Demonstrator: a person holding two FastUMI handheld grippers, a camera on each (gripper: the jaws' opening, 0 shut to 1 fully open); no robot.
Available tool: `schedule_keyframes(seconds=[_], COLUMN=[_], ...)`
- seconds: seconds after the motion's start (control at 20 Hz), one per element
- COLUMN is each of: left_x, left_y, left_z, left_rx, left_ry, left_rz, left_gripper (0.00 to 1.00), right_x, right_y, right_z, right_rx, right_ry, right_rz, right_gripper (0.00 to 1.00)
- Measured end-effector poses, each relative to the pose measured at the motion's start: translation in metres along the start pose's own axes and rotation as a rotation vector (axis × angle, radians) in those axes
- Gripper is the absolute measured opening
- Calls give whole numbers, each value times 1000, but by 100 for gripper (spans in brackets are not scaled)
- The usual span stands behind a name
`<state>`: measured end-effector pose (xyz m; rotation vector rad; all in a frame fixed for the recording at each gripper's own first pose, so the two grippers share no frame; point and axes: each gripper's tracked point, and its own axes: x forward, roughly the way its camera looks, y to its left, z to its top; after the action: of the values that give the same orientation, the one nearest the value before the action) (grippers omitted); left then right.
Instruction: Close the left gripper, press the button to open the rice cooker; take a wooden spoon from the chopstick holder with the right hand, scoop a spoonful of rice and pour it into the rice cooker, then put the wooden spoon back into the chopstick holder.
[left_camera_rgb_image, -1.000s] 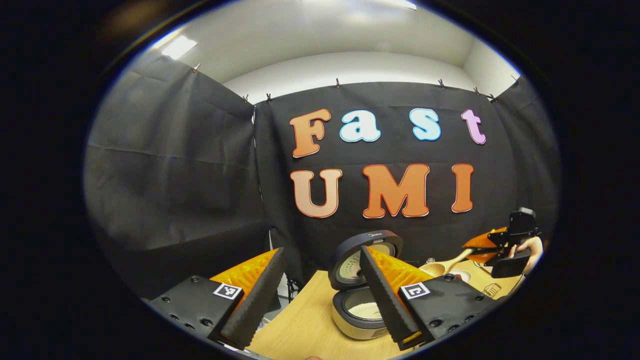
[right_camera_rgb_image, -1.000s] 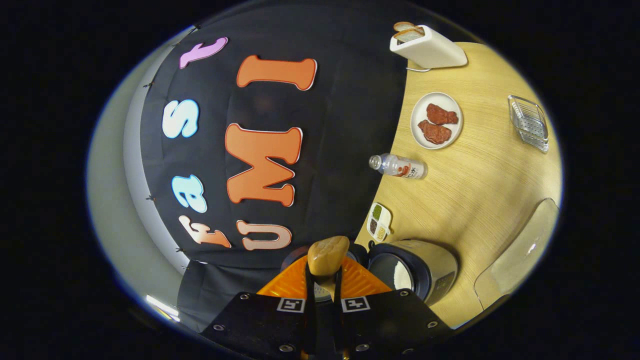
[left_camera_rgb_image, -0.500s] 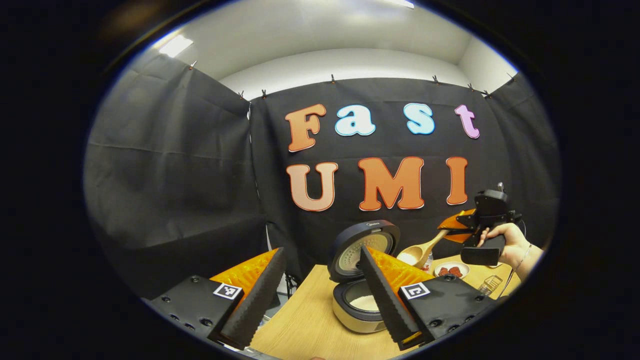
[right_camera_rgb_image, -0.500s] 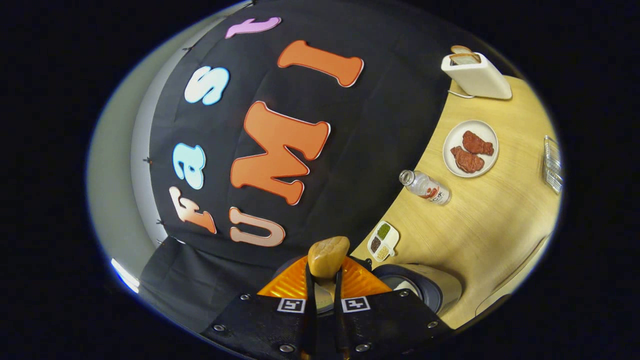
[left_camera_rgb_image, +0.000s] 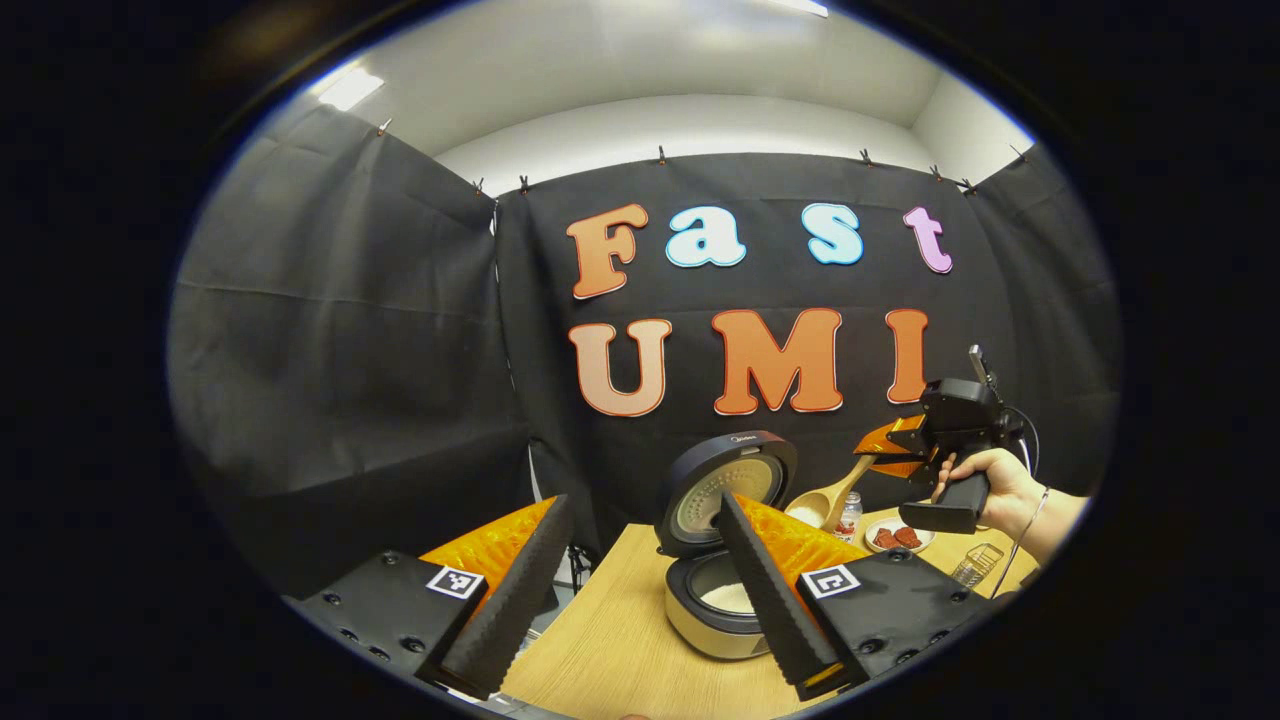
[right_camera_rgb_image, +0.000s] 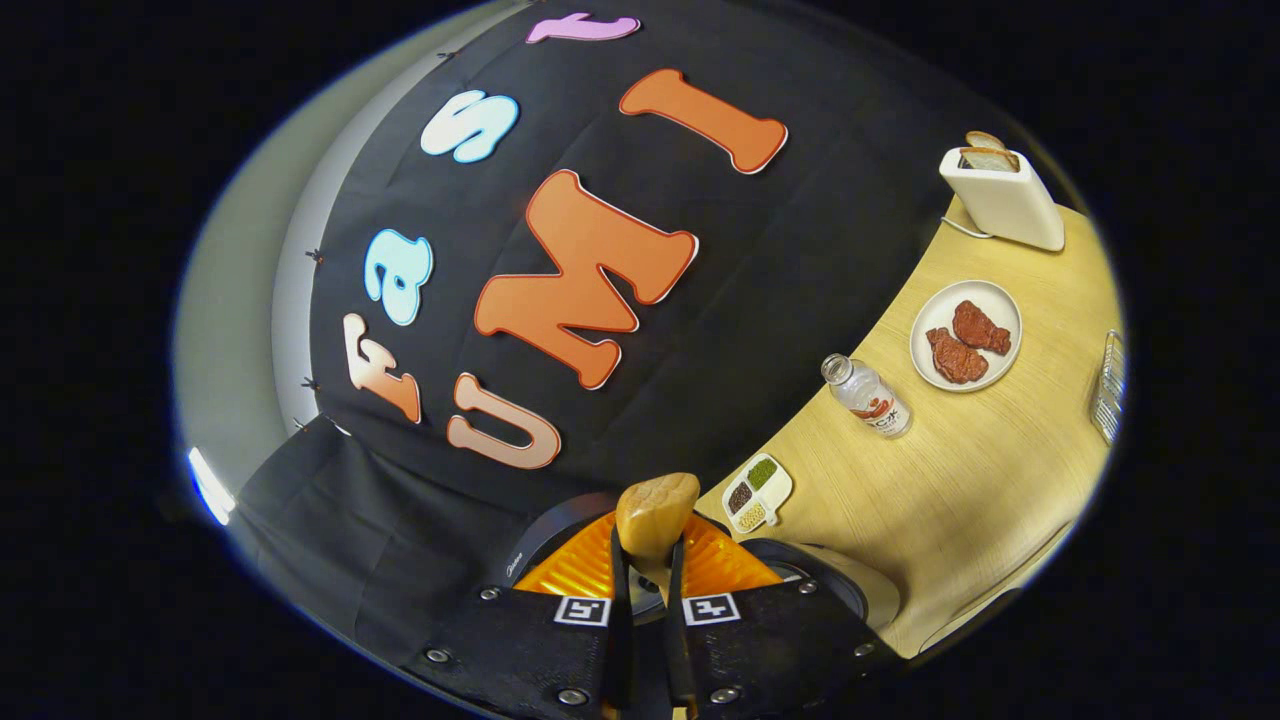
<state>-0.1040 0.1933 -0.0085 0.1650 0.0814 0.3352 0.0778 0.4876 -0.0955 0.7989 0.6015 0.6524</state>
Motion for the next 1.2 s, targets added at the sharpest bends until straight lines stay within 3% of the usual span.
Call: schedule_keyframes(seconds=[1.2], left_x=[1], left_y=[17], left_z=[-8], left_rx=[17], left_ry=[1], left_rz=[37], left_gripper=[98], right_x=[6], right_y=[29], right_z=[-5], right_rx=[-306], right_ry=[-42], right_rz=[34], right_gripper=[12])
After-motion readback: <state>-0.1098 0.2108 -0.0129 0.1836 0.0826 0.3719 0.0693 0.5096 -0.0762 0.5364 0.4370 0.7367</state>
